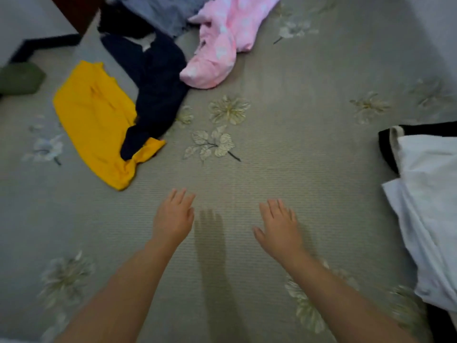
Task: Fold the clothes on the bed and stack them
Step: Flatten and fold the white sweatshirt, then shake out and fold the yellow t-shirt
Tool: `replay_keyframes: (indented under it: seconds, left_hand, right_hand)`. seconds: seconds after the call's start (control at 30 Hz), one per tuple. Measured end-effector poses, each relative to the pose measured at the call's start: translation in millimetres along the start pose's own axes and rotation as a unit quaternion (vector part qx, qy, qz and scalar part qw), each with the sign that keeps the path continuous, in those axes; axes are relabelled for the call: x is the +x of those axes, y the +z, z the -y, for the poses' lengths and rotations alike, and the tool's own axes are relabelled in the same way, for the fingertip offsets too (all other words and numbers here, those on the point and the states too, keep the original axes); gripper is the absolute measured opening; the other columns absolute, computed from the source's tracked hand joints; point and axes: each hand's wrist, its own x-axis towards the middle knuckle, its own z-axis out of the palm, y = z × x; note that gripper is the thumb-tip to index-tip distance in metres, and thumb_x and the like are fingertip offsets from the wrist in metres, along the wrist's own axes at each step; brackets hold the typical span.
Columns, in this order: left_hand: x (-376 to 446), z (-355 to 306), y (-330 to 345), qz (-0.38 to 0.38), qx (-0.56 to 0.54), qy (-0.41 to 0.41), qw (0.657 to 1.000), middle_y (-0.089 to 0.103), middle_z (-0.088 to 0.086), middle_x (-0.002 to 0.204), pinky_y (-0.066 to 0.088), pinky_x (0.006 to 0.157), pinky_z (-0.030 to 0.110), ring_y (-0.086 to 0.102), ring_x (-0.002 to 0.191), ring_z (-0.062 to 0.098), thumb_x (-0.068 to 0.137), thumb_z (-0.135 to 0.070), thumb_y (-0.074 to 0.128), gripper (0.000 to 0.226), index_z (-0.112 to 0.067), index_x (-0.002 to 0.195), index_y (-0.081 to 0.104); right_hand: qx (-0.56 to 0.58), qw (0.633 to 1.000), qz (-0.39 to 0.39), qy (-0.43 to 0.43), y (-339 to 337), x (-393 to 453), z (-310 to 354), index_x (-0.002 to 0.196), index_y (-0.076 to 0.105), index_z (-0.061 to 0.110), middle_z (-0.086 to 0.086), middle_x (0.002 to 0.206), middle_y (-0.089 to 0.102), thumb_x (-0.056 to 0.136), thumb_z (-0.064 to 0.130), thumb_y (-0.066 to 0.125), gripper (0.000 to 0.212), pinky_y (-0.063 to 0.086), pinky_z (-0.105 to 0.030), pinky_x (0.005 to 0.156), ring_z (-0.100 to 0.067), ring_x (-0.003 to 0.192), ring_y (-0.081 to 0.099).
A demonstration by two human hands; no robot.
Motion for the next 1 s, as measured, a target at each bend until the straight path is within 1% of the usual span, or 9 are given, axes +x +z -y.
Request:
replay_keyframes:
  seconds: [0.17,0.23,0.4,0.5,0.57,0.63,0.77,0.9,1.0]
  left_hand:
    - [18,119,-4,-0.053,-0.044,-0.040,0.997,0.032,0.013,0.147,0.018,0.110,0.037,0.021,0.138,0.028,0.095,-0.026,0.045,0.047,-0.010,0.139,0.038]
    - [30,169,2,-0.050,-0.055,-0.061,0.995,0.028,0.012,0.149,0.019,0.110,0.040,0.017,0.140,0.029,0.095,-0.028,0.046,0.048,-0.011,0.139,0.037]
    - [56,279,36,-0.022,-0.087,-0.069,0.994,0.039,0.019,0.141,0.024,0.108,0.042,0.031,0.132,0.032,0.092,-0.026,0.049,0.047,-0.004,0.134,0.043]
    - [59,322,63,0.002,-0.101,-0.098,0.990,0.027,0.011,0.150,0.017,0.110,0.040,0.018,0.139,0.028,0.094,-0.041,0.040,0.054,-0.014,0.140,0.035]
    - [58,337,77,-0.003,-0.112,-0.103,0.988,0.022,0.008,0.152,0.009,0.111,0.041,0.015,0.141,0.027,0.090,-0.054,0.022,0.065,-0.018,0.142,0.031]
    - [57,342,85,-0.018,-0.129,-0.094,0.987,0.026,0.009,0.150,0.008,0.111,0.043,0.019,0.140,0.028,0.082,-0.055,0.010,0.075,-0.017,0.141,0.033]
    - [59,342,85,-0.027,-0.157,-0.074,0.984,0.038,0.014,0.144,0.017,0.109,0.049,0.030,0.135,0.033,0.083,-0.050,0.018,0.069,-0.012,0.135,0.043]
    - [59,346,84,-0.028,-0.181,-0.067,0.981,0.031,0.014,0.147,0.012,0.111,0.048,0.024,0.138,0.031,0.083,-0.057,0.013,0.076,-0.012,0.139,0.037]
    - [54,346,80,-0.068,-0.218,-0.042,0.973,0.036,0.024,0.141,0.019,0.105,0.055,0.026,0.133,0.037,0.087,-0.064,0.006,0.085,-0.004,0.134,0.043]
  right_hand:
    - [-0.035,0.998,-0.011,-0.047,25,52,92,0.142,0.025,0.013,-0.004,0.153,0.017,0.094,0.037,0.040,0.056,0.010,-0.037,0.113,-0.021,0.142,0.010]
    - [-0.052,0.997,-0.019,-0.062,39,80,136,0.141,0.027,0.012,-0.004,0.152,0.020,0.094,0.035,0.040,0.054,0.012,-0.035,0.112,-0.021,0.142,0.012]
    - [-0.065,0.995,-0.007,-0.078,80,155,253,0.141,0.029,0.010,-0.005,0.149,0.028,0.094,0.031,0.041,0.053,0.016,-0.034,0.111,-0.020,0.139,0.019]
    - [-0.073,0.992,0.012,-0.097,107,192,311,0.142,0.030,0.014,-0.008,0.151,0.024,0.093,0.033,0.045,0.055,0.013,-0.037,0.112,-0.024,0.140,0.017]
    - [-0.091,0.990,0.027,-0.108,124,212,336,0.143,0.029,0.018,-0.007,0.154,0.015,0.092,0.035,0.047,0.056,0.010,-0.040,0.113,-0.025,0.142,0.010]
    - [-0.100,0.988,0.027,-0.111,137,226,350,0.140,0.036,0.018,-0.006,0.154,0.016,0.092,0.032,0.048,0.051,0.009,-0.039,0.113,-0.023,0.142,0.011]
    - [-0.020,0.995,-0.033,-0.092,141,236,359,0.122,0.058,0.005,-0.011,0.143,0.040,0.092,0.016,0.050,0.033,0.021,-0.031,0.108,-0.025,0.132,0.034]
    - [0.016,0.993,-0.021,-0.111,133,225,350,0.109,0.060,-0.005,-0.020,0.116,0.059,0.091,0.009,0.051,0.025,0.032,-0.028,0.086,-0.031,0.108,0.053]
    - [-0.009,0.989,0.010,-0.150,125,202,329,0.098,0.063,-0.007,-0.023,0.100,0.063,0.090,0.008,0.052,0.020,0.036,-0.035,0.077,-0.033,0.094,0.059]
